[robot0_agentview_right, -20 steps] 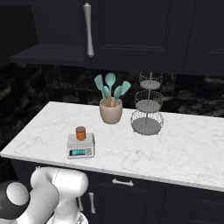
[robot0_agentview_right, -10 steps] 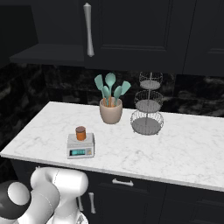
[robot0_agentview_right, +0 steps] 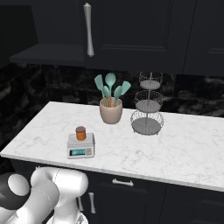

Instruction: Pick the jam and place it on the digital scale for weighing, and close the cabinet.

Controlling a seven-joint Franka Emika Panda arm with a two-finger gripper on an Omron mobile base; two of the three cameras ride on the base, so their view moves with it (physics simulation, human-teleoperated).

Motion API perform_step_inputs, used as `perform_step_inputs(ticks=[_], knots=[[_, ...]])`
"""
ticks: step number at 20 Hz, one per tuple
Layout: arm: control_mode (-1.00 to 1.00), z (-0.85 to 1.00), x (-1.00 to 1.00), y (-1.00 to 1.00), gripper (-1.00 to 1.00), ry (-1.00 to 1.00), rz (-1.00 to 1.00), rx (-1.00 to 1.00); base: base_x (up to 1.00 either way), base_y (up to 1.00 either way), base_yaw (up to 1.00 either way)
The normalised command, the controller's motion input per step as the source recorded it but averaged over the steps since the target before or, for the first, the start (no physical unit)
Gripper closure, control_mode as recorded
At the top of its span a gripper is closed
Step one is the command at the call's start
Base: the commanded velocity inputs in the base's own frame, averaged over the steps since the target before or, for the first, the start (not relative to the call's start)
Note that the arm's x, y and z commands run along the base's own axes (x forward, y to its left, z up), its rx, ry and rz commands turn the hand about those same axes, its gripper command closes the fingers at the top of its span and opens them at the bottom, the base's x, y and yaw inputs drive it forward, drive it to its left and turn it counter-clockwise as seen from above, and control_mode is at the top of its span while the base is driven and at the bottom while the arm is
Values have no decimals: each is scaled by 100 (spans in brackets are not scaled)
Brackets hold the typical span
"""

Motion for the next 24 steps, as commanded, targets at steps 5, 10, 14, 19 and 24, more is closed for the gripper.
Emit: perform_step_inputs(ticks=[5,10,14,19,24], knots=[[-100,-56,100,-11,-100,0,-19,0,0,0,0],[-100,-9,100,-67,-100,0,-23,3,0,0,0],[-100,-5,100,-68,-100,5,-23,1,0,0,0],[-100,-9,100,-55,-100,4,-22,0,0,0,0],[-100,-14,100,-49,-100,7,-21,0,0,0,0]])
